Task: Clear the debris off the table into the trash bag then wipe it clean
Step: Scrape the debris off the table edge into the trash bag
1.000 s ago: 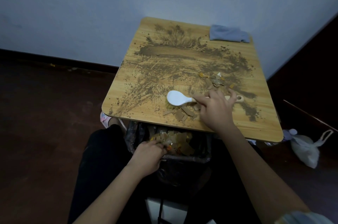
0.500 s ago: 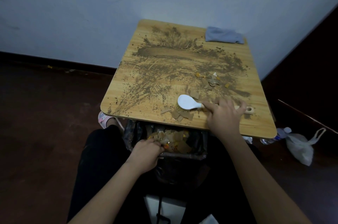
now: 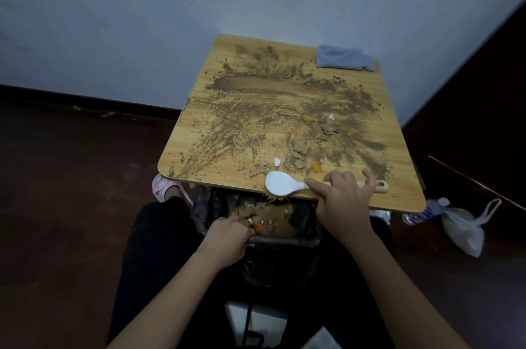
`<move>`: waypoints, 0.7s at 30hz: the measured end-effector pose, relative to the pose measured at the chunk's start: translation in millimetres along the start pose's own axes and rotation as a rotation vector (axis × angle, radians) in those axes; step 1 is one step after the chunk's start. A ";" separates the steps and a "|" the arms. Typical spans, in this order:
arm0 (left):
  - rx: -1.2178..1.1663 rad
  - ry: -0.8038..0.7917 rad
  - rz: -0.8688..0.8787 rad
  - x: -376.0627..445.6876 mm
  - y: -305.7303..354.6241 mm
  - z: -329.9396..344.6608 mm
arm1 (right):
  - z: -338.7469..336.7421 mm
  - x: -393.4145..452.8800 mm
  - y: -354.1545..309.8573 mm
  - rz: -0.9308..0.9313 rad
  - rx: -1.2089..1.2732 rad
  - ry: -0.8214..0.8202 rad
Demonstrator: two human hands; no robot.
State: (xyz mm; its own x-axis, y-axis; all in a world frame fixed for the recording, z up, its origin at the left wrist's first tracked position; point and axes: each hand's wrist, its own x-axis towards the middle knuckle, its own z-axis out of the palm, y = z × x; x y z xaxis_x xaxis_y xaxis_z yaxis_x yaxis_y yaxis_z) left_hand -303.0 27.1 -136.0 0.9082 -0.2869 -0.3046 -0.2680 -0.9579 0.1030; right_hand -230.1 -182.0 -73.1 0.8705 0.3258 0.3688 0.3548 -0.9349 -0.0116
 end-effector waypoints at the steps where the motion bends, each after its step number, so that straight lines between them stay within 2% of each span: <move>1: -0.003 0.001 0.000 0.0 0.3 0.1 | -0.6 -2.0 0.6 -0.016 -0.009 0.006; 5: 0.004 0.005 0.004 -1.1 -0.6 0.2 | -2.8 -4.6 5.4 -0.068 -0.014 0.028; 10: -0.015 0.024 0.009 -0.4 -0.9 -0.1 | -4.0 13.0 -0.9 0.095 0.065 0.039; 15: -0.010 0.031 0.003 -1.2 -1.1 2.4 | 3.6 41.5 -21.4 0.141 0.062 -0.092; 21: -0.010 0.024 -0.006 -2.8 -2.5 2.9 | 15.5 62.0 -38.7 0.053 -0.040 -0.187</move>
State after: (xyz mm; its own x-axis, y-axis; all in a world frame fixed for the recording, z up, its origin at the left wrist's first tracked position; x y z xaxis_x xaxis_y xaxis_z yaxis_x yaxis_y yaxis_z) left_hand -305.8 30.3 -138.2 0.9175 -0.2802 -0.2822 -0.2589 -0.9595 0.1108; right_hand -184.5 -123.4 -64.3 0.9370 0.2933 0.1899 0.2965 -0.9550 0.0120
